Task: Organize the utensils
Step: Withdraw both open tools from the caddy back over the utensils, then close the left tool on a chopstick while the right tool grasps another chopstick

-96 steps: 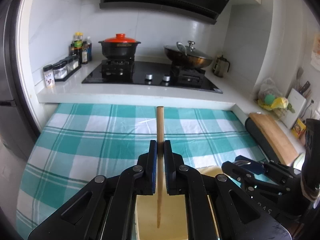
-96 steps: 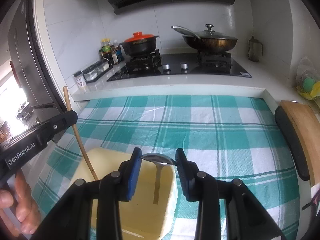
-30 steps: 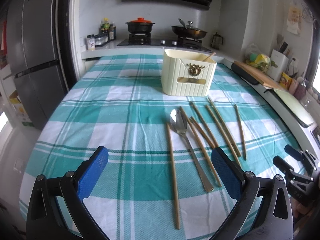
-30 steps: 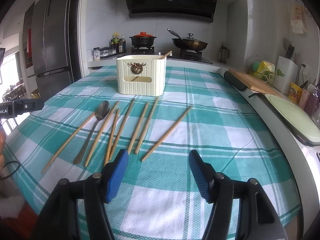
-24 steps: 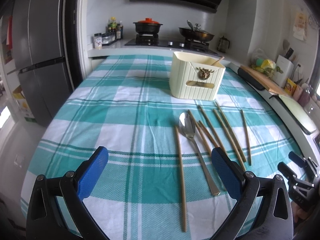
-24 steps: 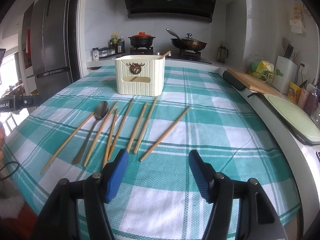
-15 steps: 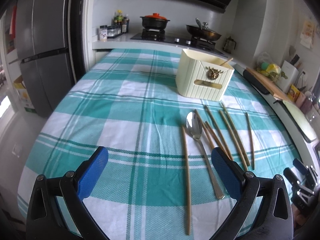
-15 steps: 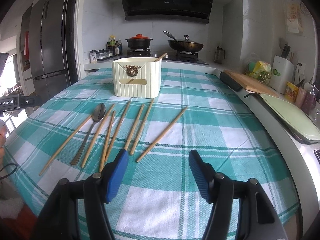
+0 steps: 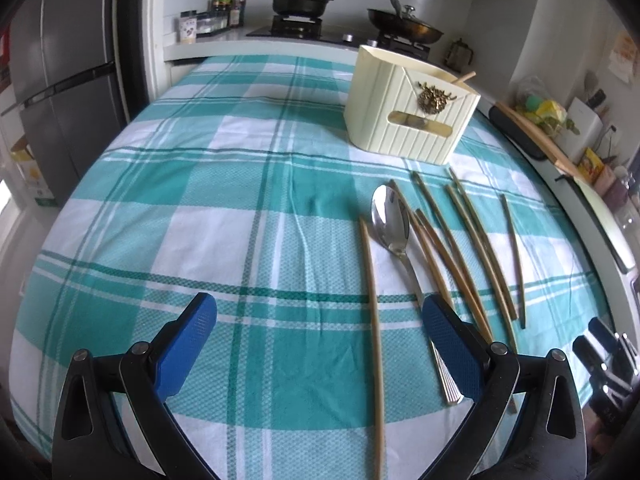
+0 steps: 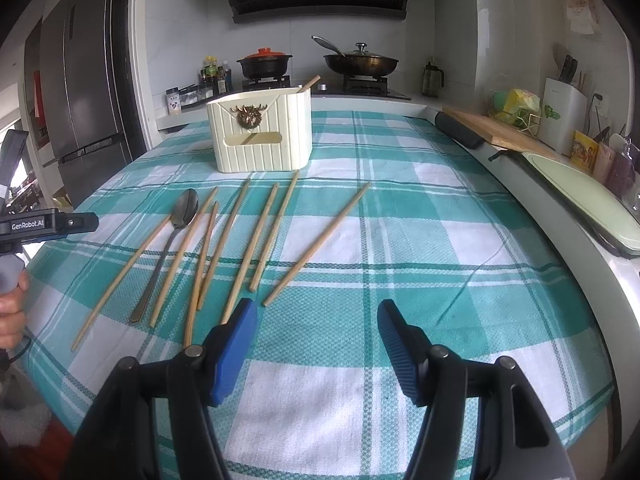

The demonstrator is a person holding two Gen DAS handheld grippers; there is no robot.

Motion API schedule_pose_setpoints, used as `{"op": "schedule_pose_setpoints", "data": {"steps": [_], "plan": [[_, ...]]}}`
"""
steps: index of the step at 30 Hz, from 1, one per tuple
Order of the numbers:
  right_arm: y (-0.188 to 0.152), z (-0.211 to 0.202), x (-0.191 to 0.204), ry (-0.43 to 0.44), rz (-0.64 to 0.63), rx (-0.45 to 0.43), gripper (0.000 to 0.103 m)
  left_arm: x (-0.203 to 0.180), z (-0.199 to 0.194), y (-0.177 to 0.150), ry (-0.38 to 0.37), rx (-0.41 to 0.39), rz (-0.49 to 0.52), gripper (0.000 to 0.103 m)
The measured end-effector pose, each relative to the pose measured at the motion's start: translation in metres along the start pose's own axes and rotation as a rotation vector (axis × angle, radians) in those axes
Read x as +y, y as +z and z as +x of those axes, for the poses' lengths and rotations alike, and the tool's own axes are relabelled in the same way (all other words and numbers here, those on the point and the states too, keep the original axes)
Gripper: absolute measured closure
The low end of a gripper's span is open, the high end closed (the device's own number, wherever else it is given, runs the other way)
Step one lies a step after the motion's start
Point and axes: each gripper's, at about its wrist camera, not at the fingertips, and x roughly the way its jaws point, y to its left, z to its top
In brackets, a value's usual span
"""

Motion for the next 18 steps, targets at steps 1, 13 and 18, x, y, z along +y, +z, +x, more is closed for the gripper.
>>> {"op": "schedule_pose_setpoints", "data": {"steps": [1,13,18], "plan": [[0.001,0.001,-0.002,0.003,0.010,0.006,0.039,-0.004,0.006,0.001,0.007,0.009,0.014,0.001],[0.064,0.088,-0.029,0.073,0.098,0.192,0.039,-0.028,0.063,0.007,0.168,0.107,0.179,0.001],[0.078,0.138,-0.014,0.032,0.029,0.270,0.039,-0.026,0.064,0.003,0.192,0.112,0.181,0.001]]}}
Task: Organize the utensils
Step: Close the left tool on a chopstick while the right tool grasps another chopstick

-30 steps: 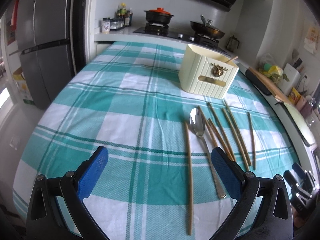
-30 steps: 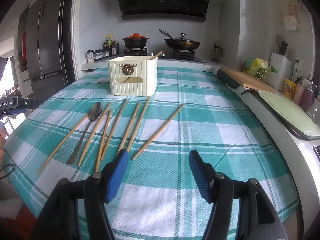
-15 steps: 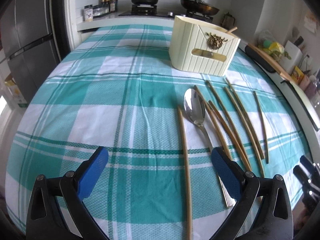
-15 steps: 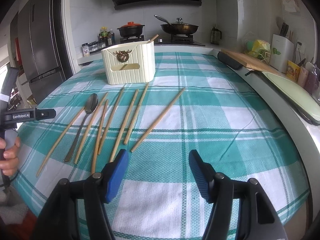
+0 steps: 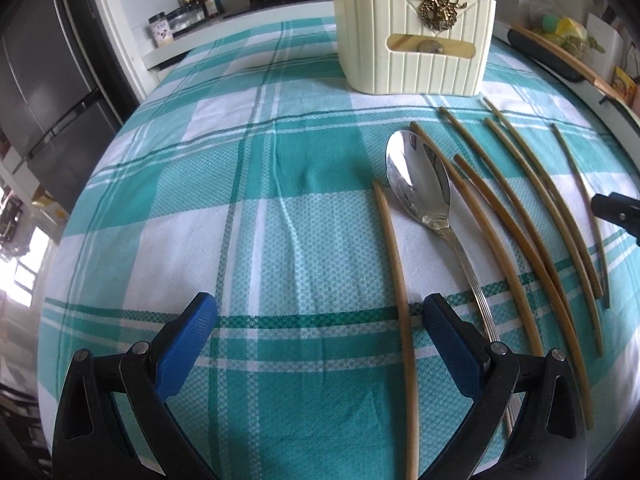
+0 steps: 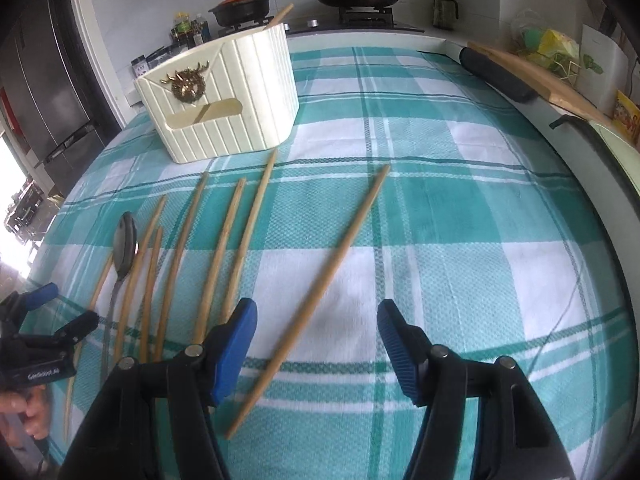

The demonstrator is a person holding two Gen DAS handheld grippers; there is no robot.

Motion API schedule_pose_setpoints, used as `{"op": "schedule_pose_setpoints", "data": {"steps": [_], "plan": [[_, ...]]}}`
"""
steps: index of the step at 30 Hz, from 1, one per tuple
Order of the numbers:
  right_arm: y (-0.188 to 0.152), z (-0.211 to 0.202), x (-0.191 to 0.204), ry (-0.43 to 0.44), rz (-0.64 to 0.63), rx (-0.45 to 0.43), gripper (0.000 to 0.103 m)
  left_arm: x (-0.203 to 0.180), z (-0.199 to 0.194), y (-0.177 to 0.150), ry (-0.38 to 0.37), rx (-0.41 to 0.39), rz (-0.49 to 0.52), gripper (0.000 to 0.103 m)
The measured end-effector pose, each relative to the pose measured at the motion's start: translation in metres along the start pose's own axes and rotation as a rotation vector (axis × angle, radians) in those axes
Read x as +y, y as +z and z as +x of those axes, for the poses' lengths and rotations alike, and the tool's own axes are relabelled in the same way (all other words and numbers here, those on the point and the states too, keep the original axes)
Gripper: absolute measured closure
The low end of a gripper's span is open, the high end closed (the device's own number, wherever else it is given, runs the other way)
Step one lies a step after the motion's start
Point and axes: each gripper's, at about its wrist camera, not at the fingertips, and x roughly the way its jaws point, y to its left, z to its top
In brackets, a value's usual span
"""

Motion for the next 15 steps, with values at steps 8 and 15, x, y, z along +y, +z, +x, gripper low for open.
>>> {"op": "schedule_pose_setpoints", "data": {"steps": [8,15], "plan": [[-0.016,-0.007,-0.015,-0.088,-0.058,-0.001,0.049,0.013,0.000,-0.004,-0.001,-0.003,-0.021,0.001],[-0.029,-0.021,-0.051,-0.114,-0.006,0.029,0.049,0.017,0.005,0.002,-0.033,0.009,-0.014,0.001]]}}
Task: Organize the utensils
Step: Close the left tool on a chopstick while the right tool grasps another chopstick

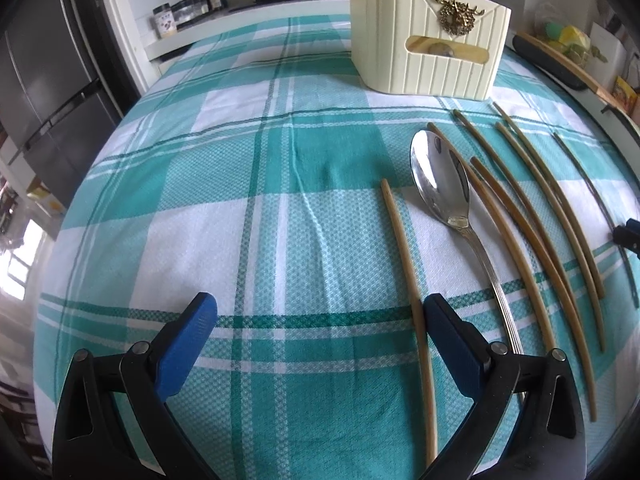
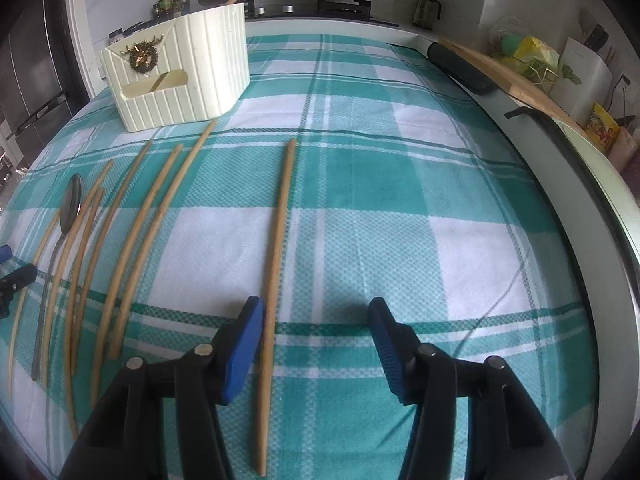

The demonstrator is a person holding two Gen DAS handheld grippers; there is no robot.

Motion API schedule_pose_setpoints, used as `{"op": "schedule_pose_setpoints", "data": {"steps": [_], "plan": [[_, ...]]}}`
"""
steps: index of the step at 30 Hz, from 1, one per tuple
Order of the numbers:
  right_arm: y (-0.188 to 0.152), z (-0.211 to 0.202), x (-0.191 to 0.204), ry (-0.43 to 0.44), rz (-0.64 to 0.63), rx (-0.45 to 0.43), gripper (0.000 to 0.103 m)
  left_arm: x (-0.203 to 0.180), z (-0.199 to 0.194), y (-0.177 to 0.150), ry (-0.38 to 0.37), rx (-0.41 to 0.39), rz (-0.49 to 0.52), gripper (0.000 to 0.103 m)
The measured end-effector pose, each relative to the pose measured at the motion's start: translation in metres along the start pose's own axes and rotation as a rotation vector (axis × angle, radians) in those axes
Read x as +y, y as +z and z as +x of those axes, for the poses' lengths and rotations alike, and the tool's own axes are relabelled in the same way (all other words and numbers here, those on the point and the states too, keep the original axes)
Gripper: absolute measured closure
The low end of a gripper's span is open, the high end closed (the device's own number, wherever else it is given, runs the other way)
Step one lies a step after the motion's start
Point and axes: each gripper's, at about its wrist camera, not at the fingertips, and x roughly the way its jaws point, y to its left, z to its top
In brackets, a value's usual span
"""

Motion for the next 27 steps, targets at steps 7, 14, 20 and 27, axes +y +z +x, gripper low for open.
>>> {"op": "schedule_pose_setpoints", "data": {"steps": [7,14,20,27], "plan": [[0.012,0.006,0.007,0.101,-0.070,0.096,0.046,0.003,0.007,0.011,-0.061,0.030,0.050,0.004],[0.039,0.023,0.013,0.128,-0.112,0.172,0.045,-0.003,0.015,0.028,-0.118,0.066,0.080,0.016],[0.075,0.043,0.021,0.133,-0.119,0.178,0.047,-0.013,0.015,0.040,-0.135,0.087,0.117,0.044],[0.116,0.071,0.034,0.096,-0.122,0.153,0.063,-0.018,0.019,0.051,-0.141,0.101,0.126,0.060]]}}
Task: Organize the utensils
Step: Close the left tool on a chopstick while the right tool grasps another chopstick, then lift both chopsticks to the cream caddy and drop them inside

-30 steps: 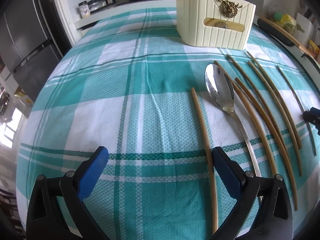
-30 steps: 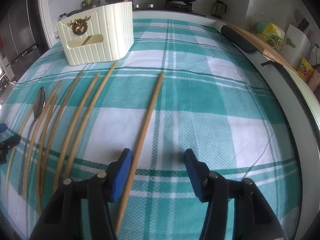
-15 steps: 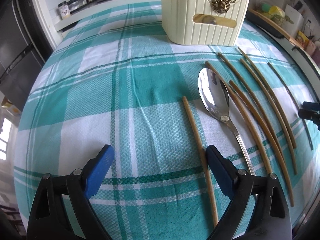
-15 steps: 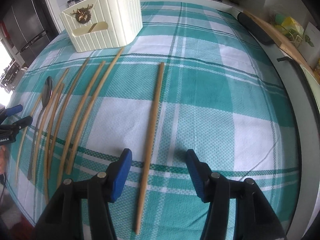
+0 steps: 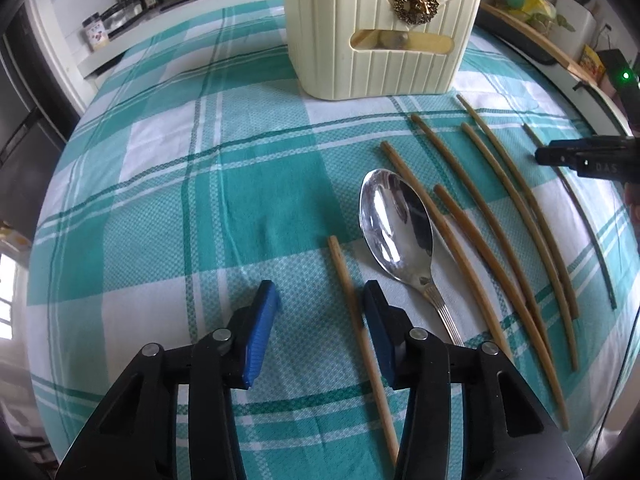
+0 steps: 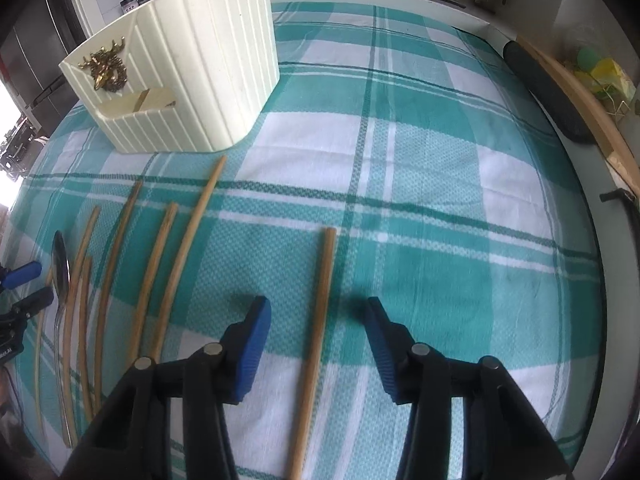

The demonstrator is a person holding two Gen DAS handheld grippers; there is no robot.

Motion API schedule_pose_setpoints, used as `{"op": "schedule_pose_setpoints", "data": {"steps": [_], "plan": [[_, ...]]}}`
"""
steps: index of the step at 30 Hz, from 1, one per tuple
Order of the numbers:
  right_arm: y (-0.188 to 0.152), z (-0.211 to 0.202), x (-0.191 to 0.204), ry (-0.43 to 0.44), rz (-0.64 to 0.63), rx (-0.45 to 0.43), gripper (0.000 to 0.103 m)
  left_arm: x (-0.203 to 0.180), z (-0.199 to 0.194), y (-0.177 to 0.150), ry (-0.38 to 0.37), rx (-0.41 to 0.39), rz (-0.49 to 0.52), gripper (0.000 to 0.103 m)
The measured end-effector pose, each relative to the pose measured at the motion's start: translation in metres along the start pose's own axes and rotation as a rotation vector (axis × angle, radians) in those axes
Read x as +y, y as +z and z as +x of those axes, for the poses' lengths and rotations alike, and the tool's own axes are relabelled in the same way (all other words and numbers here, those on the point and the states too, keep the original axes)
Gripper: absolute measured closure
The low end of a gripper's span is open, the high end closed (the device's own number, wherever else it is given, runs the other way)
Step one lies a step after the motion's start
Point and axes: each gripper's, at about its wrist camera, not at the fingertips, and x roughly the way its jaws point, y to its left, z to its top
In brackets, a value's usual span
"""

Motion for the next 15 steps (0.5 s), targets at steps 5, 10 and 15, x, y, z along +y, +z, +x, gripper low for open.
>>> {"op": "schedule_pose_setpoints", "data": {"steps": [5,10,15], "plan": [[0.018,0.007,-0.004,-0.009,0.006,-0.013,0.094,-0.001,0.004,0.008,0.003,-0.030,0.004,0.076],[0.018,0.000,-0.018,0.062,0.091,-0.068,0.097,-0.001,0.009,0.017,-0.009,-0.055,0.002,0.099],[0.005,-0.050,-0.020,0.150,0.123,-0.213,0.097,0.006,-0.015,0.019,-0.041,-0.130,-0.039,0.099]]}}
